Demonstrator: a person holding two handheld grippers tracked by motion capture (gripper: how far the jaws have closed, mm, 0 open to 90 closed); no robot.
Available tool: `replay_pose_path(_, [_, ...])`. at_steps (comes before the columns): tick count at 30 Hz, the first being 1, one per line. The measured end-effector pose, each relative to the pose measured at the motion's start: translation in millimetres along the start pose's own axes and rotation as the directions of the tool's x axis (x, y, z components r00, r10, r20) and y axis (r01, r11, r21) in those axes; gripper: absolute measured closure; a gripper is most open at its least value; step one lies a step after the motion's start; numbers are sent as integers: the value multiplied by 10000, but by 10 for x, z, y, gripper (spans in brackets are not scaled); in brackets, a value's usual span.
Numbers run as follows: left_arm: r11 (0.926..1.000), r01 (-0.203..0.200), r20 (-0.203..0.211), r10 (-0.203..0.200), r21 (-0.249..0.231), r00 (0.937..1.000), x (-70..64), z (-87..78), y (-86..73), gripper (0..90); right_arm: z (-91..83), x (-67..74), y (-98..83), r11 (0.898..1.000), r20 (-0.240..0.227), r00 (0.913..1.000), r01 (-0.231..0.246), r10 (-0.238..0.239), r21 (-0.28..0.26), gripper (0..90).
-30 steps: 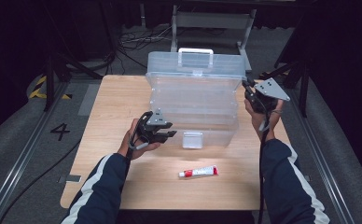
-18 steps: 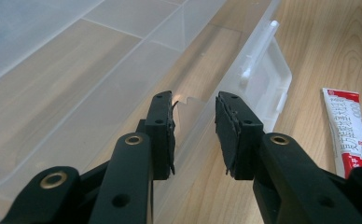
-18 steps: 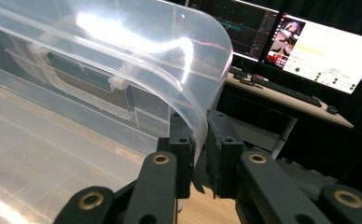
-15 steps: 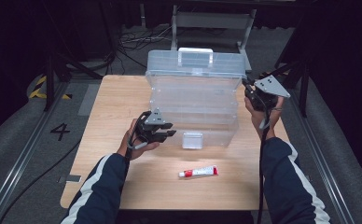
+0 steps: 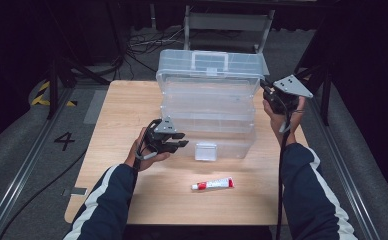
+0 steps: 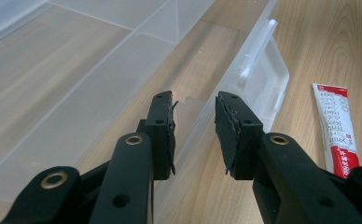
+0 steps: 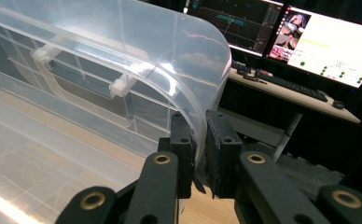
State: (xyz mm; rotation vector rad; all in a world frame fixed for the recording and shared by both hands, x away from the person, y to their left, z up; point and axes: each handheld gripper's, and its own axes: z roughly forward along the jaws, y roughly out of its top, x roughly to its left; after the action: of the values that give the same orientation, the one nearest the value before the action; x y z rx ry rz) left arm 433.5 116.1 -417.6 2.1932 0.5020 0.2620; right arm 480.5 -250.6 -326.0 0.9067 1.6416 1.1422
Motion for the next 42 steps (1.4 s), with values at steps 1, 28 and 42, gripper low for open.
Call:
replay_pose_path(1, [10000, 0, 3, 0, -3, 10000, 0, 1, 1, 680, 17, -11, 6, 10000, 23, 10000, -10, 10, 36, 830])
replay_pose_path(28, [10000, 63, 131, -62, -51, 9999, 25, -21, -4, 699, 363, -183, 166, 9988, -28, 10000, 89, -87, 491, 857])
replay_pose_path(42, [9988, -429, -181, 434, 252, 9989, -1, -51, 16, 711, 501, -281, 224, 9966, -343, 9992, -160, 188, 805, 857])
